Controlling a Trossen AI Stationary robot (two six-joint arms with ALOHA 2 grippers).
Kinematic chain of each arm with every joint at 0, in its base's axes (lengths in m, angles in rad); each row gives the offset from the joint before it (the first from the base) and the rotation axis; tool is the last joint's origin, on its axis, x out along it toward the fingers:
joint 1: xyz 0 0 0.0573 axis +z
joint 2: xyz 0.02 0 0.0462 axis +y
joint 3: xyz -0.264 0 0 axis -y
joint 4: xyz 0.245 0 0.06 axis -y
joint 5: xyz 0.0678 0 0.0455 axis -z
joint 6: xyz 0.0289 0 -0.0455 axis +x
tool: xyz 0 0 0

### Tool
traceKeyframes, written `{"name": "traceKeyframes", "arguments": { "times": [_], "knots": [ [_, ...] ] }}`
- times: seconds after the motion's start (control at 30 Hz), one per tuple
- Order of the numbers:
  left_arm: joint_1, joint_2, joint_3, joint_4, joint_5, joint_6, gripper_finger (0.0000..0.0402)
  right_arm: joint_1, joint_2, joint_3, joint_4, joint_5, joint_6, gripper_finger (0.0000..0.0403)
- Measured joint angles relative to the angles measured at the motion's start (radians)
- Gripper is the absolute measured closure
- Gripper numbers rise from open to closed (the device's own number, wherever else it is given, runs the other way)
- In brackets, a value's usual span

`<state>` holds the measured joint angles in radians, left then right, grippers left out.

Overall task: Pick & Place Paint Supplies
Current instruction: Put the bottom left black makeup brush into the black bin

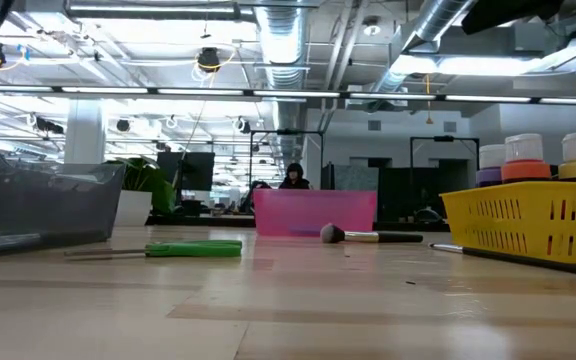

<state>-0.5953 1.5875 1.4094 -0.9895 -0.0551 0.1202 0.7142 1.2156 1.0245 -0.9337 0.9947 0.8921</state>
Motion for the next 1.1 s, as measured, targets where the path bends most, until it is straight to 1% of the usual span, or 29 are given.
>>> {"name": "traceKeyframes", "arguments": {
  "times": [0.1,0.37,0.73,0.83,0.9,0.97,1.1],
  "knots": [
    [-0.013,0.0,0.0,-0.033,0.0,0.007,0.0401,-0.01,0.0,0.0,0.001,0.0,0.008,0.0346],
    [-0.026,0.0,0.0,-0.044,-0.006,0.064,0.0401,-0.039,0.0,0.0,0.0,0.0,0.025,0.0346],
    [-0.026,-0.001,-0.01,-0.074,-0.005,0.063,0.0401,-0.044,0.0,0.0,-0.006,0.0,0.023,0.0346],
    [-0.02,-0.033,-0.08,-0.06,0.003,0.061,0.0401,-0.043,0.0,0.0,-0.009,0.0,0.023,0.0346],
    [-0.01,-0.07,-0.141,-0.022,0.004,0.05,0.0401,-0.042,0.0,0.0,-0.009,0.0,0.023,0.0346],
    [0.006,-0.124,-0.214,0.005,0.007,0.028,0.0401,-0.042,0.0,0.0,-0.009,0.0,0.024,0.0346],
    [0.05,-0.259,-0.371,0.12,0.005,-0.001,0.0401,-0.042,0.0,0.0,-0.009,0.0,0.024,0.0346]
  ]
}}
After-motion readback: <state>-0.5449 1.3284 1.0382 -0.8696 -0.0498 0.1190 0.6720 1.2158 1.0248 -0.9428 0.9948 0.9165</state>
